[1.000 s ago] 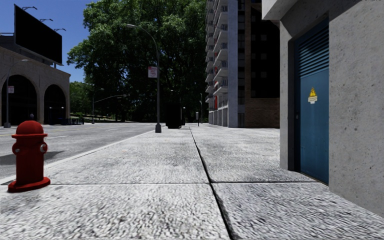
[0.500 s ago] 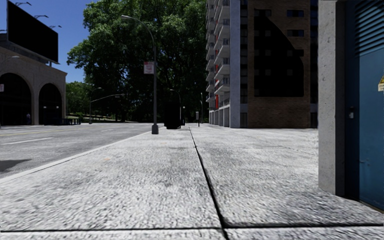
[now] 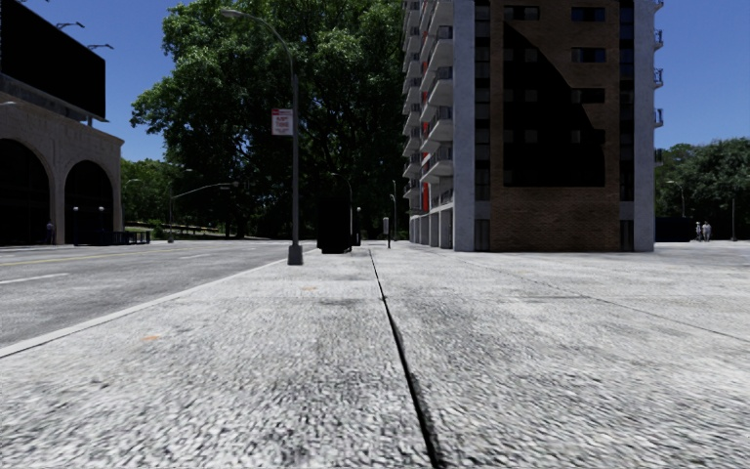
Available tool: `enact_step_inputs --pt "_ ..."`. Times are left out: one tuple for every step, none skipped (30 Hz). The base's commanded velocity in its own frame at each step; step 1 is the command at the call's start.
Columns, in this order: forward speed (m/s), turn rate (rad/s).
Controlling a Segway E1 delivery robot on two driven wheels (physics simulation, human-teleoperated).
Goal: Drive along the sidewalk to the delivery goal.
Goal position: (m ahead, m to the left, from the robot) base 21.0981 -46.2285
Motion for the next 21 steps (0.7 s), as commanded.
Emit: enact_step_inputs --pt "2.00 -0.26" --pt "2.00 -0.34" --pt "2.00 -0.36" --pt "2.00 -0.37" --pt "2.00 -0.37" --pt "2.00 -0.37" --pt "2.00 -0.37" --pt "2.00 -0.37" --pt "2.00 -0.37" --pt "2.00 -0.37" --pt "2.00 -0.37" --pt "2.00 -0.37" --pt "2.00 -0.37" --pt "2.00 -0.37" --pt "2.00 -0.37" --pt "2.00 -0.37" --pt "2.00 -0.37" --pt "2.00 -0.37" --pt "2.00 -0.37" --pt "2.00 -0.37" --pt "2.00 -0.37"
